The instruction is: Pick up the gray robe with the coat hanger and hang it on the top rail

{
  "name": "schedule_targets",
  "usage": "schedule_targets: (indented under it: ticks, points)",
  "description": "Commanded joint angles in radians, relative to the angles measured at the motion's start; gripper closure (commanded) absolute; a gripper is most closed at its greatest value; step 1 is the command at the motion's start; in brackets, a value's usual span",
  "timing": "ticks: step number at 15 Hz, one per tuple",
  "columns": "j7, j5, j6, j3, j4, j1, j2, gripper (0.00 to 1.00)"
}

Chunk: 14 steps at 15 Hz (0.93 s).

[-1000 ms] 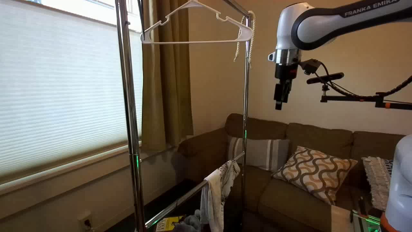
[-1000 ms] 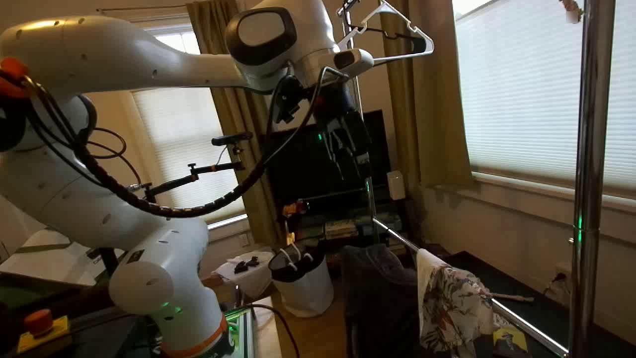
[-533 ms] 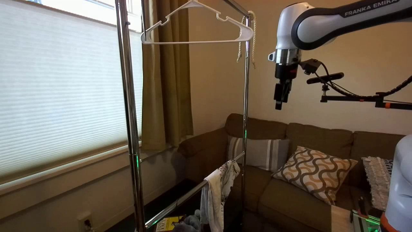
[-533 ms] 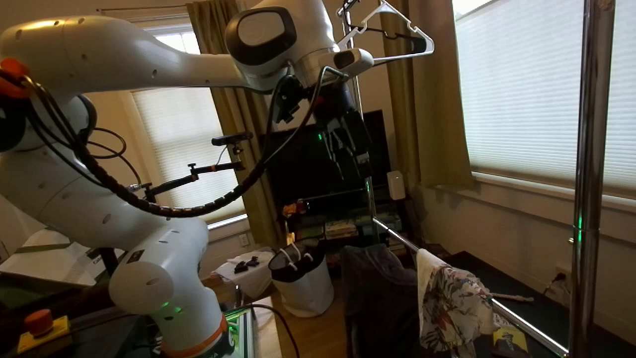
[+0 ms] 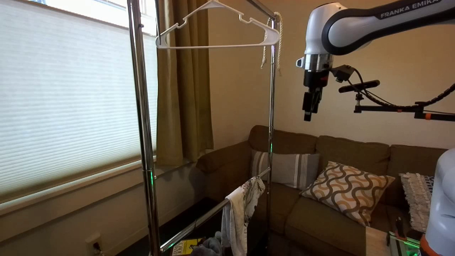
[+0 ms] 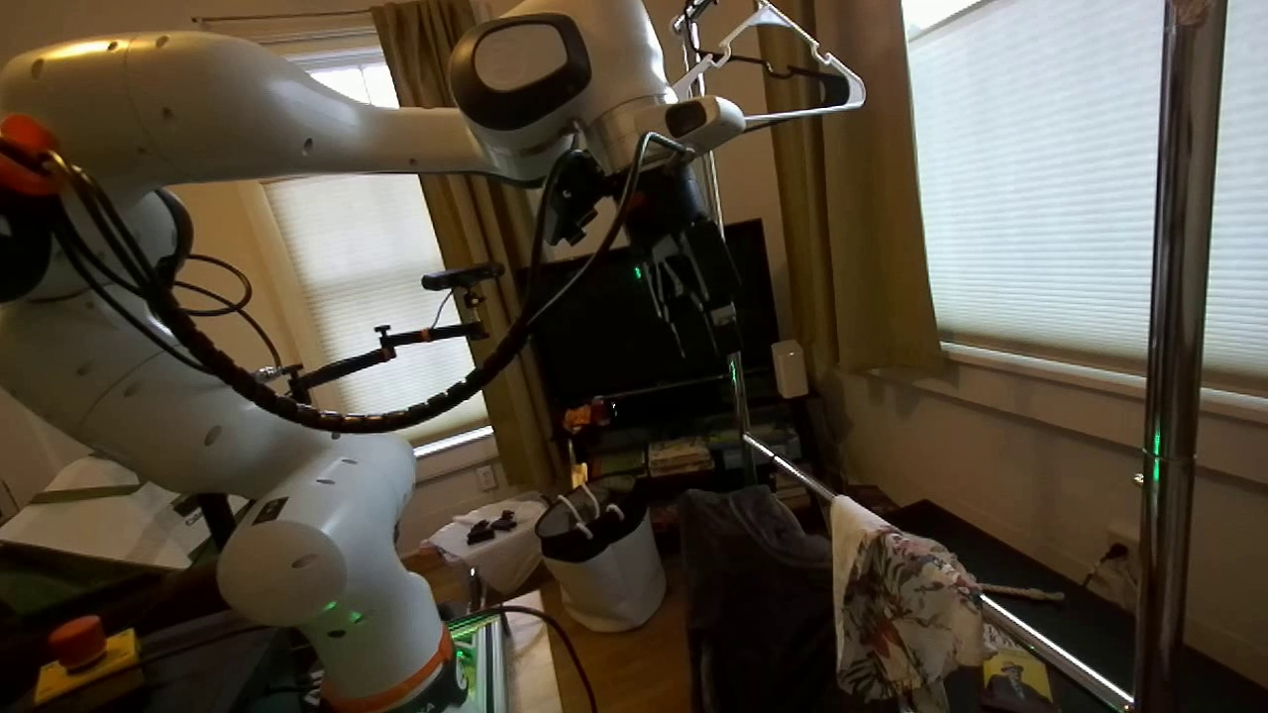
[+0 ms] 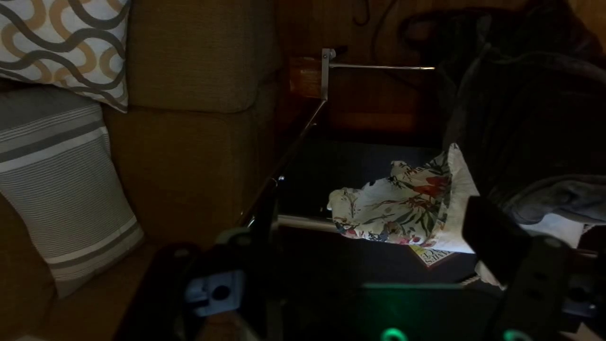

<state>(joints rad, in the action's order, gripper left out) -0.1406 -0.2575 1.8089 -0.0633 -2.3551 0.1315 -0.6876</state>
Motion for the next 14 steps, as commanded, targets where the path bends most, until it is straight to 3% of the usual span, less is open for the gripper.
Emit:
schedule_targets:
  ticks: [1, 10, 14]
  points:
    - [0.009, -0.009, -0.005, -0.013, 0.003, -0.018, 0.0, 0.0]
    - [0.009, -0.009, -0.005, -0.013, 0.003, -0.018, 0.0, 0.0]
    - [0.072, 0.127, -0.012, 0.085, 0.019, -0.134, 0.102, 0.0]
